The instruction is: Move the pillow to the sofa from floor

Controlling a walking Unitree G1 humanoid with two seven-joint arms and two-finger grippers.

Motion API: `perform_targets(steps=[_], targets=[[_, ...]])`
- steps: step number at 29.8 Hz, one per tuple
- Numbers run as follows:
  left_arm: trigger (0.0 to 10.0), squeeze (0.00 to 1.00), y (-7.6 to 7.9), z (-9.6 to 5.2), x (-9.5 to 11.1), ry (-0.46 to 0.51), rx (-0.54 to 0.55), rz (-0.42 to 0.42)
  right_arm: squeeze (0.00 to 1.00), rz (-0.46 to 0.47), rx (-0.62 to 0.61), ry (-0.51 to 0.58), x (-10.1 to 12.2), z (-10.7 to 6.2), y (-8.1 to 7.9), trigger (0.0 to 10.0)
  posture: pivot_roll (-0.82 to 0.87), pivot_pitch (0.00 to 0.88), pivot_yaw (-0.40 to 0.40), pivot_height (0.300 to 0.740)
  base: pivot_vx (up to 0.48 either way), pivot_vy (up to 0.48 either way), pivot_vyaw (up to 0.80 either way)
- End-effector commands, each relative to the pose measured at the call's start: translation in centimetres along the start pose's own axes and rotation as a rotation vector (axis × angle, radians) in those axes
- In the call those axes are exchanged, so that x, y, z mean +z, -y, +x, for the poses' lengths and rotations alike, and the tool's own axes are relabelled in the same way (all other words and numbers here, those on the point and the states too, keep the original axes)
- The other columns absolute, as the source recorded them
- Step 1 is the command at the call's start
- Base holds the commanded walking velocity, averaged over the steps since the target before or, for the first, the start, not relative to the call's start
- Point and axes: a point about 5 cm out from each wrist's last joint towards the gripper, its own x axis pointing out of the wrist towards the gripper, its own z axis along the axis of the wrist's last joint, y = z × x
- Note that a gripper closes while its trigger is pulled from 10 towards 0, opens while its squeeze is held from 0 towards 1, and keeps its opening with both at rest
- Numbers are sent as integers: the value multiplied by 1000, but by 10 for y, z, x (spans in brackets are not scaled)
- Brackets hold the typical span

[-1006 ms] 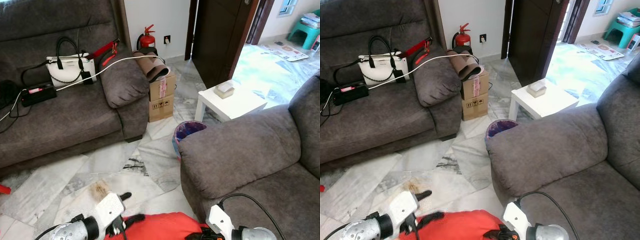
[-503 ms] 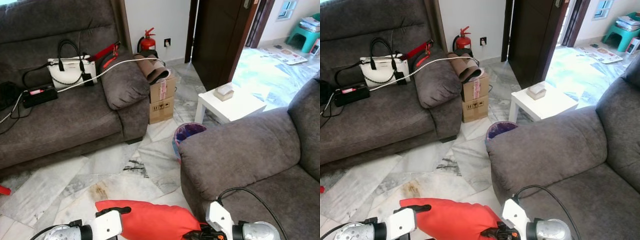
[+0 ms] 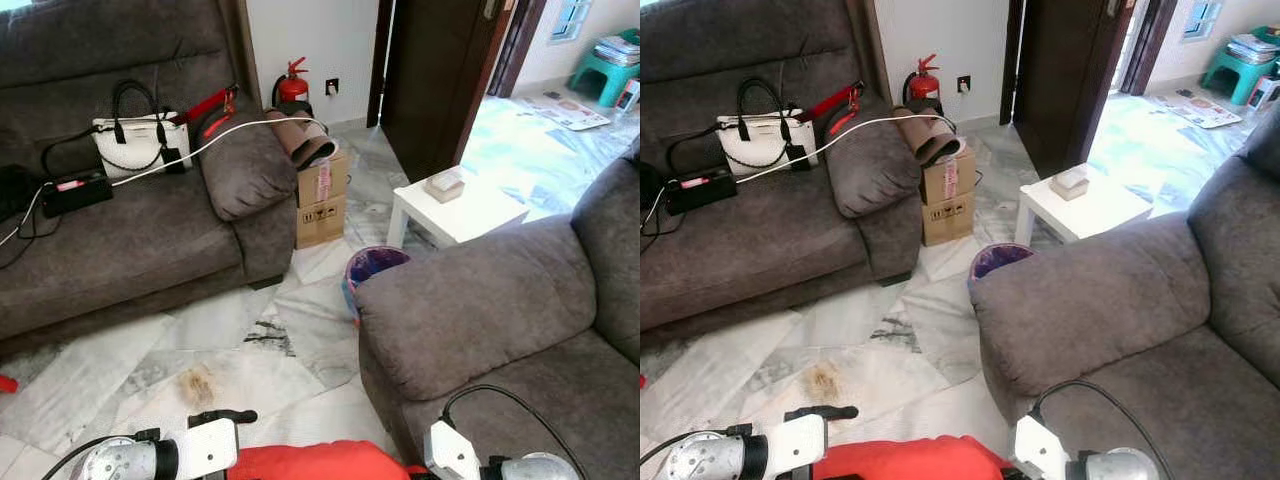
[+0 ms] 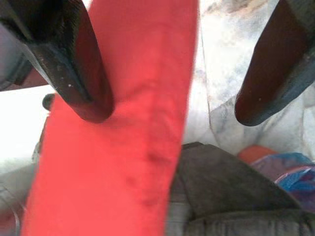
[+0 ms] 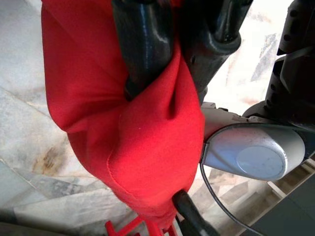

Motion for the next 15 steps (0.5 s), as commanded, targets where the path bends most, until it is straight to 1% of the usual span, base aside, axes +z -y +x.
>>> perform_targets(steps=[1, 4, 9, 12, 13, 15], targets=[[10000, 0, 9, -2, -9, -26, -51, -18, 0, -79, 42, 92, 23, -1, -3, 10000, 74, 102, 28, 740, 0, 0, 0], [10000, 0, 15, -3, -13, -28, -72, -33, 0, -92, 47, 94, 27, -2, -3, 10000, 72, 104, 25, 740, 0, 0, 0], [10000, 0, 20, -3, -13, -18, -100, -42, 0, -96, 52, 95, 30, -3, -4, 10000, 73, 105, 22, 740, 0, 0, 0], [10000, 0, 22, -5, -18, -44, -107, -46, 0, -100, 52, 94, 31, -3, -4, 10000, 70, 105, 20, 740, 0, 0, 0], [10000, 0, 23, -6, -23, -66, -116, -44, 0, -102, 52, 94, 33, -4, -4, 10000, 67, 106, 20, 740, 0, 0, 0], [10000, 0, 23, -8, -27, -87, -123, -45, 0, -104, 53, 97, 35, -4, -3, 10000, 67, 106, 20, 740, 0, 0, 0]])
